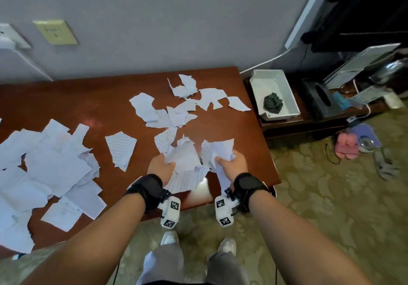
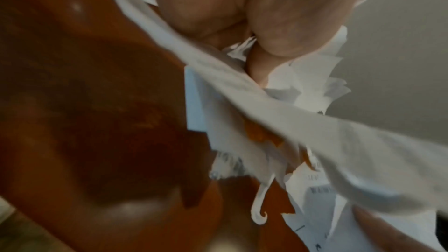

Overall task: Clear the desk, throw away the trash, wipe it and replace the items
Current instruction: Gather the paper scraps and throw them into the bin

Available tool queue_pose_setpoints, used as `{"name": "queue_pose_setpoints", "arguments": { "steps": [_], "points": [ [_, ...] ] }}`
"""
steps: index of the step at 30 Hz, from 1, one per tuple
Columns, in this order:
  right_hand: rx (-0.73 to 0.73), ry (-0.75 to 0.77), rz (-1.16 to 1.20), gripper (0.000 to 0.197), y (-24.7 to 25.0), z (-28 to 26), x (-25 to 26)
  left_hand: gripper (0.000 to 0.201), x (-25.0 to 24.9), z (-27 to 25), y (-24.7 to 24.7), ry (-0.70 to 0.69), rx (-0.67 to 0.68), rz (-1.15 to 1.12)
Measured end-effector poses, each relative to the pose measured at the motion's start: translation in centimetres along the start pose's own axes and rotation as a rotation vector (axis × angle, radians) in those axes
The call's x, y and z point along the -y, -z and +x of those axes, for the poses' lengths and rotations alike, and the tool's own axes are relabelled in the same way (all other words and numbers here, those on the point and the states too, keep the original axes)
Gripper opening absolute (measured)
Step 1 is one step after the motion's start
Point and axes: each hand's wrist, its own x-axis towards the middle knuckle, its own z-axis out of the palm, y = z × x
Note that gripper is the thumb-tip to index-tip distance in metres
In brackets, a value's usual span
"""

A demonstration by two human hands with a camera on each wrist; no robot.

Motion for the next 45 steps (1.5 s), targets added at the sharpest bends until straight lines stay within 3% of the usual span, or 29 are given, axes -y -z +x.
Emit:
{"name": "queue_pose_setpoints", "arguments": {
  "steps": [3,10,16,21,26,33,41,45],
  "points": [
    [-0.089,0.044,0.017,0.019,4.9,0.1,-0.6,0.032,-3.1,-0.9,-3.6,-0.042,0.032,0.031],
    [-0.159,0.052,0.049,0.014,16.8,0.6,-4.9,0.03,-8.1,-4.2,-15.6,-0.107,0.103,0.077],
    [-0.206,-0.039,0.123,0.011,26.4,1.5,-10.6,0.024,-10.4,-8.0,-27.3,-0.159,0.193,0.166],
    [-0.216,-0.131,0.156,0.01,32.4,2.3,-14.6,0.011,-11.4,-10.2,-33.7,-0.161,0.184,0.241],
    [-0.211,-0.168,0.172,0.021,35.3,5.3,-16.8,0.017,-13.2,-9.6,-38.4,-0.265,0.208,0.402],
    [-0.26,-0.265,0.211,0.026,38.0,8.5,-19.6,0.017,-15.1,-8.0,-43.5,-0.293,0.313,0.556],
    [-0.204,-0.403,0.251,0.032,39.4,14.2,-25.6,0.021,-10.4,-5.3,-50.7,-0.108,0.349,0.522],
    [-0.12,-0.45,0.125,0.035,39.1,18.6,-30.5,0.019,-6.1,-2.7,-55.0,-0.012,0.322,0.518]
  ]
}}
